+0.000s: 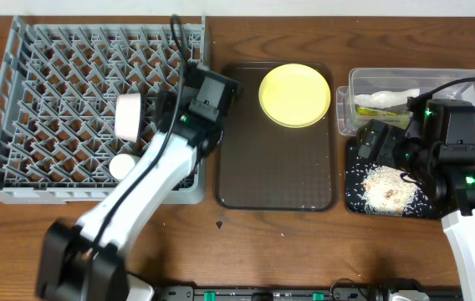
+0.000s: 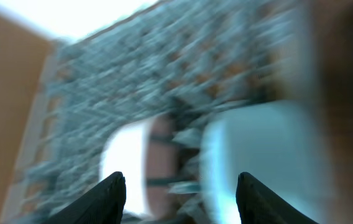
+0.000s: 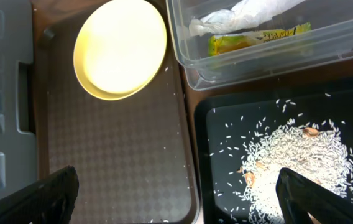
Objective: Sort waste into correct bins and load items into the dishwasher
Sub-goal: 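Move the left gripper over to the yellow plate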
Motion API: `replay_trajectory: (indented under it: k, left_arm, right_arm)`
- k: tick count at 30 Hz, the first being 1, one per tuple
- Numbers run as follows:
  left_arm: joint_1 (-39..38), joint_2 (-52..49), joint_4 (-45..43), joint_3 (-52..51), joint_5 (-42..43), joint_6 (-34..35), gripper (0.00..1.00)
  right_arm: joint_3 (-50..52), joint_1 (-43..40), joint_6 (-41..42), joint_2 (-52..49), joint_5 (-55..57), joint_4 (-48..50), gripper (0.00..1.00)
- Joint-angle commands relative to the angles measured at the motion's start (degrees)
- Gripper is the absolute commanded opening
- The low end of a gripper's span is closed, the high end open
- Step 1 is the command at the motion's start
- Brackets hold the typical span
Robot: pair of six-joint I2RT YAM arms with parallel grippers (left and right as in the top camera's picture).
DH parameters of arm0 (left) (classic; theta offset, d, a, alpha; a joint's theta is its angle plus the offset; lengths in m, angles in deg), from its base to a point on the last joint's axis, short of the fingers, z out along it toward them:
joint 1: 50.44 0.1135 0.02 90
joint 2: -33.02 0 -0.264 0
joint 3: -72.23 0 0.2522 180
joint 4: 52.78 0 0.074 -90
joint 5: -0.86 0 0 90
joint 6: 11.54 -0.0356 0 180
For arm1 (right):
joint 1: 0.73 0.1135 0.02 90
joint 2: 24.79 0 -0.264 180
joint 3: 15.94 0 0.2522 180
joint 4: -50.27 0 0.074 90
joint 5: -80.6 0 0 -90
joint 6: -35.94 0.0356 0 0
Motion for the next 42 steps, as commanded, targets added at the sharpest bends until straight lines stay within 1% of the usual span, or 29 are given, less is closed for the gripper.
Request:
replay_trajectory:
  k: [1, 3, 5, 10, 15, 20, 22, 26, 29, 33, 34, 36, 38, 40, 42]
  left_arm:
    - [-2.4, 4.0, -4.1, -0.1, 30.6, 5.4, 0.57]
    - [-3.0, 3.6, -7.3, -0.1, 38.0, 9.7, 0.57]
    - [-3.3, 1.8, -11.1, -0.1, 43.0, 13.4, 0.57]
    - [-3.3, -4.4, -17.4, -0.1, 45.6, 20.4, 0.57]
    - [-3.4, -14.2, -21.4, 2.0, 50.3, 22.4, 0.56]
    - [-3.4, -22.5, -31.5, 2.4, 55.4, 22.4, 0.48]
    - [-3.7, -24.5, -33.4, 2.4, 56.7, 22.9, 0.47]
    - [-4.2, -27.1, -33.5, 2.4, 56.7, 23.5, 0.44]
    - [-4.4, -27.8, -31.9, 2.4, 56.7, 23.4, 0.41]
    - [-4.3, -27.3, -27.1, 2.4, 56.4, 22.2, 0.35]
    - [-4.3, -26.8, -24.7, 2.4, 55.7, 22.1, 0.34]
    - [-4.3, -26.3, -21.6, 2.4, 53.7, 22.0, 0.34]
    - [-4.3, -25.9, -20.3, 2.4, 52.7, 22.0, 0.34]
    - [-4.3, -25.3, -20.7, 2.4, 52.8, 22.3, 0.34]
    - [-4.3, -24.0, -22.2, 2.6, 53.0, 23.6, 0.39]
  right_arm:
    - [-0.3, -0.2, -0.1, 0.3, -0.2, -0.1, 0.99]
    - [-0.3, -0.2, -0.1, 0.3, -0.2, -0.1, 0.99]
    - [-0.3, -0.2, -0.1, 0.3, -0.3, 0.0, 0.99]
    - [-0.3, -0.2, -0.1, 0.3, -0.5, -0.1, 0.99]
    - [-0.3, -0.2, 0.0, 0.3, -1.4, 0.0, 0.99]
    - [-0.3, -0.2, -0.1, 0.3, -1.4, -0.1, 0.99]
    - [-0.3, -0.2, 0.0, 0.3, -1.6, -0.1, 0.99]
    - [-0.3, -0.2, 0.0, 0.3, -3.2, -0.1, 0.99]
    - [-0.3, -0.2, 0.0, 0.3, -3.5, -0.1, 0.99]
    - [-0.3, -0.2, -0.1, 0.3, -3.5, 0.0, 0.99]
    - [-0.3, -0.2, -0.1, 0.3, -3.5, 0.0, 0.99]
    - [-0.3, -0.2, -0.1, 0.3, -3.5, 0.0, 0.99]
    - [-0.3, -0.2, -0.1, 0.3, -3.5, 0.0, 0.99]
    - [-0.3, -0.2, 0.0, 0.3, -3.5, 0.0, 0.99]
    - [-0.3, -0.2, -0.1, 0.3, -3.5, 0.0, 0.99]
